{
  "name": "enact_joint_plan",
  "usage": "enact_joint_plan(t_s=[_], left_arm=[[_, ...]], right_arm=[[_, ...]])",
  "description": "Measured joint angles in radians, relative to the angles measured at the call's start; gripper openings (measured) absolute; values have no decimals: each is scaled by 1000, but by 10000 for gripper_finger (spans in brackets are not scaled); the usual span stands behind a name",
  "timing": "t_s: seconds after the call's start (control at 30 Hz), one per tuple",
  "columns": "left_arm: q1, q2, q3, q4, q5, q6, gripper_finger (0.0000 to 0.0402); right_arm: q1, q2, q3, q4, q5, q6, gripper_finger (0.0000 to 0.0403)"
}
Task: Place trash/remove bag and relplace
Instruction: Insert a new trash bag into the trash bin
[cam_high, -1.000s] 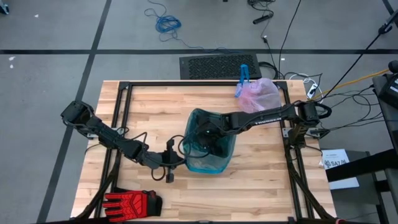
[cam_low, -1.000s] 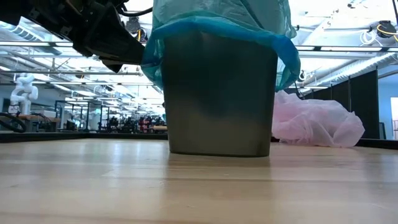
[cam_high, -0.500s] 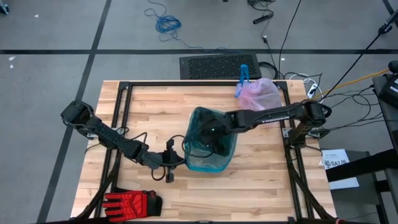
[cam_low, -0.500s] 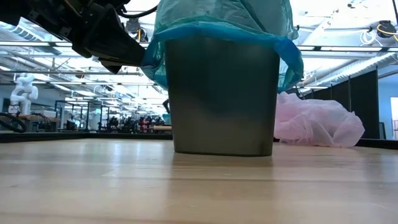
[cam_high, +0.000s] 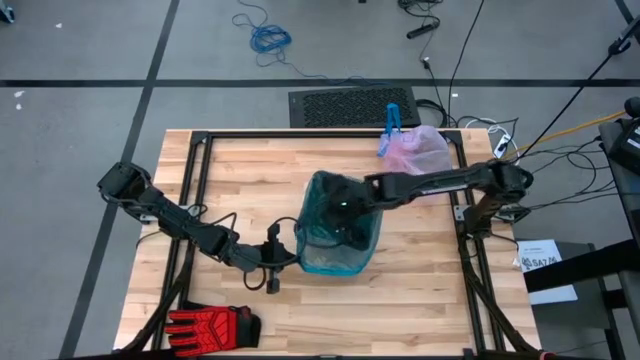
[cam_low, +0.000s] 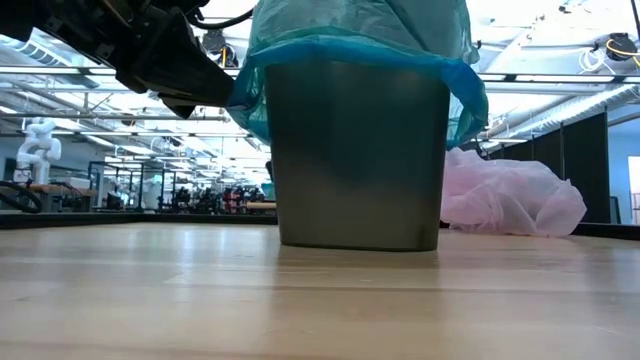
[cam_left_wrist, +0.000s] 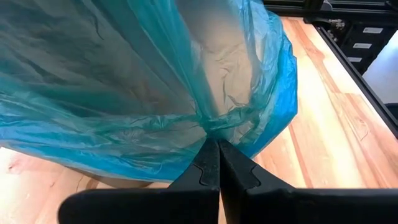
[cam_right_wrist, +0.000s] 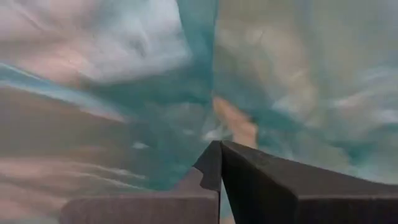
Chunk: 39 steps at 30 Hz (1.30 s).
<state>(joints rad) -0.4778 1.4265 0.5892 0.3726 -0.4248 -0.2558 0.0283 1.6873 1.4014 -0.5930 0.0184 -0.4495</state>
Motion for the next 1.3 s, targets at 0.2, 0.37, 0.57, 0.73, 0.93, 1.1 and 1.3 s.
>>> enact_joint_plan(t_s=[0.2, 0.37, 0.57, 0.73, 0.93, 1.1, 1.3], left_arm=[[0, 0, 0, 0, 0, 0, 0], [0, 0, 0, 0, 0, 0, 0], [0, 0, 0, 0, 0, 0, 0], [0, 0, 0, 0, 0, 0, 0], [0, 0, 0, 0, 0, 0, 0], [0, 0, 0, 0, 0, 0, 0], [0, 0, 0, -7, 0, -1, 0]], right_arm=[[-5, 115, 0, -3, 1, -13, 0], [-5, 137, -1, -2, -4, -15, 0], [-1, 91, 0, 11, -14, -15, 0], [-1, 91, 0, 20, -23, -15, 0], [2, 162, -1, 0, -25, -15, 0], [2, 208, 0, -2, -37, -14, 0], [2, 263, 1, -1, -55, -8, 0]])
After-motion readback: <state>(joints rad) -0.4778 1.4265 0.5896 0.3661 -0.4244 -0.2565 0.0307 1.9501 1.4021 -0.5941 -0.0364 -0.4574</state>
